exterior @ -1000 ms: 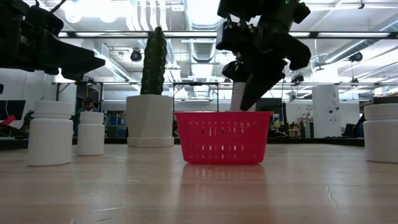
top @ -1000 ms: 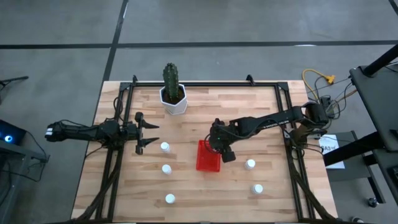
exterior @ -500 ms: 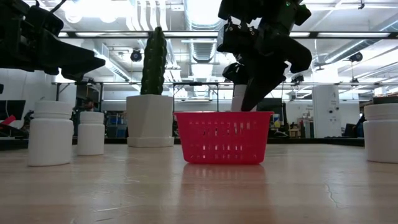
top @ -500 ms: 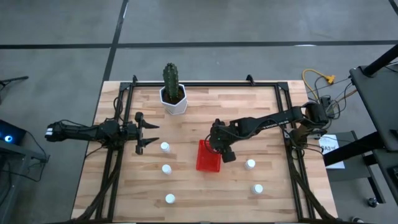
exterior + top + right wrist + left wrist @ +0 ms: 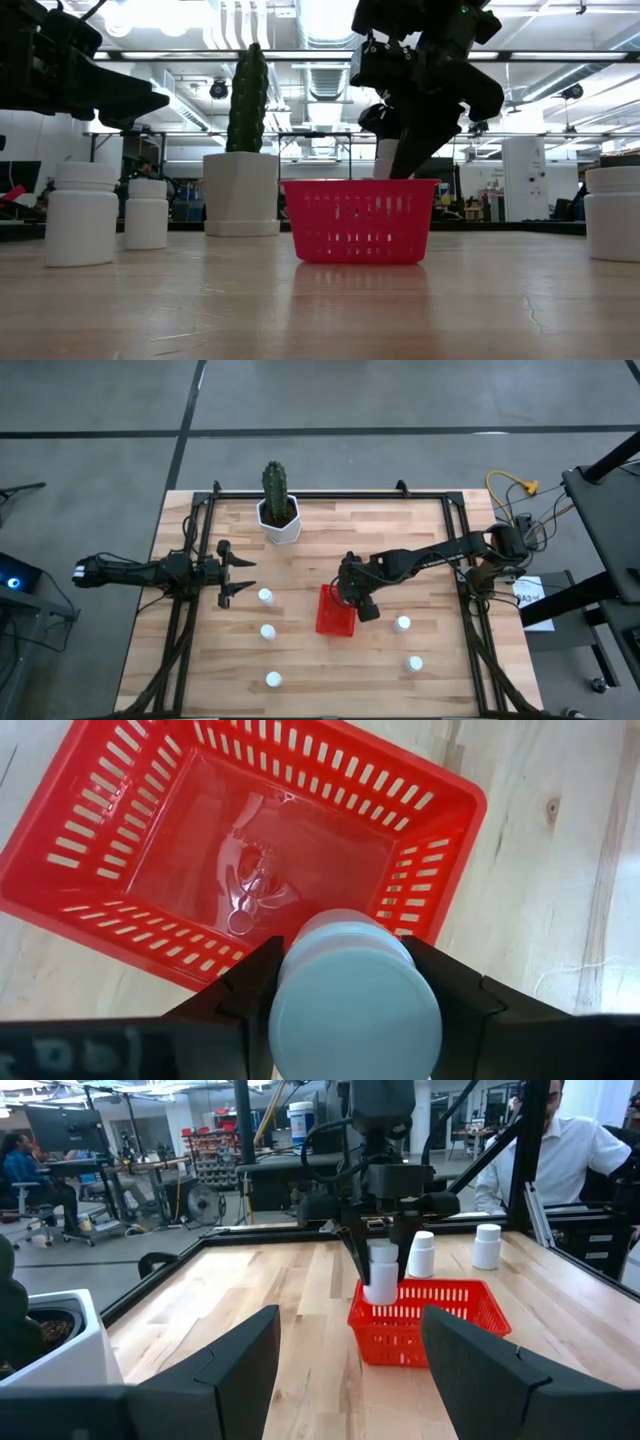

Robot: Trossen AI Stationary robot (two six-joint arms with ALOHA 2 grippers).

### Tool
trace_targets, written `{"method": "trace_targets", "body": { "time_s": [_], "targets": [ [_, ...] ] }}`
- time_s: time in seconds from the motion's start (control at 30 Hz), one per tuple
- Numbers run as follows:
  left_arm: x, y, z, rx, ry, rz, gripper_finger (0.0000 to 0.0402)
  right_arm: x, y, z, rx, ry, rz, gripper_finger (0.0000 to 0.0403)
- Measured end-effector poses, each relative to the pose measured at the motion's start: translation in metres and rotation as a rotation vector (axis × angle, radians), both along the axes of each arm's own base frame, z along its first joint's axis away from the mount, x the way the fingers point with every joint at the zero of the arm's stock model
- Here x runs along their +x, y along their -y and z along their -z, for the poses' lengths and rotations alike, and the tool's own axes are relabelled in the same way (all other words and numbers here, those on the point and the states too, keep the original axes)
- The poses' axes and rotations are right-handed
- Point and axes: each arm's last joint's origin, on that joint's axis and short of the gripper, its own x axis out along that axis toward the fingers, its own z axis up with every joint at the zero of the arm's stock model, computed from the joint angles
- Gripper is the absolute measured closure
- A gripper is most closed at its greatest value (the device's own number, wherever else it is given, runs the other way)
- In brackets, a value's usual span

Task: Pick and place pill bottles into a basket
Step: Put the white pill bottle into the red bin

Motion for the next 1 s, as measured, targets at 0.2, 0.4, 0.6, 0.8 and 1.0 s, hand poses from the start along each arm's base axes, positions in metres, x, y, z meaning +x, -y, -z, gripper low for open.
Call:
{"method": "trace_targets", "body": {
  "time_s": [0.2, 0.4, 0.6, 0.8, 1.0],
  "targets": [
    [0.000, 0.000, 0.000, 0.001, 0.000, -0.002, 0.0175, 0.003, -0.001, 0.012, 0.021, -0.039, -0.020, 0.0239],
    [0.000, 0.000, 0.000, 0.000, 0.000, -0.002, 0.0175, 0.007, -0.001, 0.022, 0.016, -0.072, -0.022, 0.0239],
    [0.000, 0.000, 0.000, 0.001, 0.000, -0.003, 0.0175, 0.007, -0.001, 0.021, 0.007, -0.074, -0.034, 0.0236],
    [0.000, 0.000, 0.000, 0.000, 0.000, -0.003, 0.0175, 0.004, -0.001, 0.022, 0.003, -0.114, -0.038, 0.0234],
    [0.000, 0.000, 0.000, 0.000, 0.000, -0.003, 0.0175, 0.003, -0.001, 0.022, 0.000, -0.119, -0.044, 0.0222]
  ]
}}
